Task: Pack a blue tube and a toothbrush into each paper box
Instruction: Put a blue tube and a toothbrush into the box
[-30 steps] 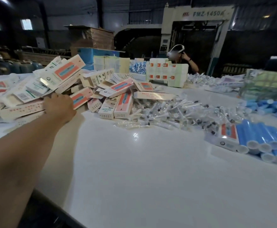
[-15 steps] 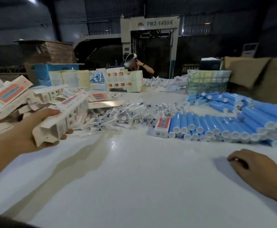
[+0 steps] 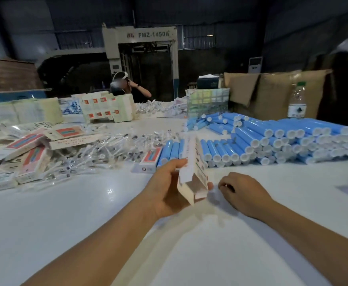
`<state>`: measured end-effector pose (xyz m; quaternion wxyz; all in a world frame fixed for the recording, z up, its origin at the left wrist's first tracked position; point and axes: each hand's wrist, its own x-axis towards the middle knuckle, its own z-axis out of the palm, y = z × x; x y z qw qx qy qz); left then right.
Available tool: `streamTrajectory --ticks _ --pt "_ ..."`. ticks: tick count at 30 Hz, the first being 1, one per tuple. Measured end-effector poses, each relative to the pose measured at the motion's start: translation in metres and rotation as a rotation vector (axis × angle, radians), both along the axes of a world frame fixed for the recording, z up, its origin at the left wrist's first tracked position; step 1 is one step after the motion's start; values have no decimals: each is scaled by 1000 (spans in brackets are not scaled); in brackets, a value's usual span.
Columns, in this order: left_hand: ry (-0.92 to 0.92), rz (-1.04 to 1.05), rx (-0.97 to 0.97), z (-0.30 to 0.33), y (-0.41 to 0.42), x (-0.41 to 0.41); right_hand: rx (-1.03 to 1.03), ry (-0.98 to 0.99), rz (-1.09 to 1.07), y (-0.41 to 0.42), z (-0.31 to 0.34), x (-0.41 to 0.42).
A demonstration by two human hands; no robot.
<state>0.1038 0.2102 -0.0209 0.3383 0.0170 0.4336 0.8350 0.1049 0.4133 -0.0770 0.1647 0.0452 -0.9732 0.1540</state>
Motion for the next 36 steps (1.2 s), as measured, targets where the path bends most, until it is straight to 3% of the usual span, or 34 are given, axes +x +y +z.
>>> streamTrajectory --ticks 7,12,14,17,19,22,24,27,29,30,31,32,34,36 --pt "-113 155 170 -27 7 -10 -94 11 41 3 -3 -4" --pt "-58 209 116 -30 9 -15 -548 115 144 1 7 5" --pt "16 189 61 -34 10 -16 -658 30 249 -6 10 13" --pt "95 146 26 -36 14 -15 -525 -45 327 -15 9 19" --pt "93 142 47 -37 15 -14 -383 19 309 -15 8 17" --pt "178 138 7 -36 15 -10 -371 100 278 -10 6 14" --pt "265 221 -112 -33 15 -6 -394 136 227 -4 4 12" --pt "506 602 -322 -30 8 -6 -336 181 99 5 4 10" --pt "1044 857 -631 -29 0 -6 -284 173 81 10 3 10" --pt "1360 885 -805 -30 -3 -5 -250 156 101 9 3 10" --pt "1616 814 -986 -33 -2 -5 -204 137 138 8 2 12" --pt "1757 652 -1190 -36 1 -4 -152 122 181 5 1 13" --pt "1753 310 -1611 -40 11 -2 -90 119 271 -2 -1 15" --pt "1688 171 -1788 -45 15 -7 -96 131 324 -6 -1 16"
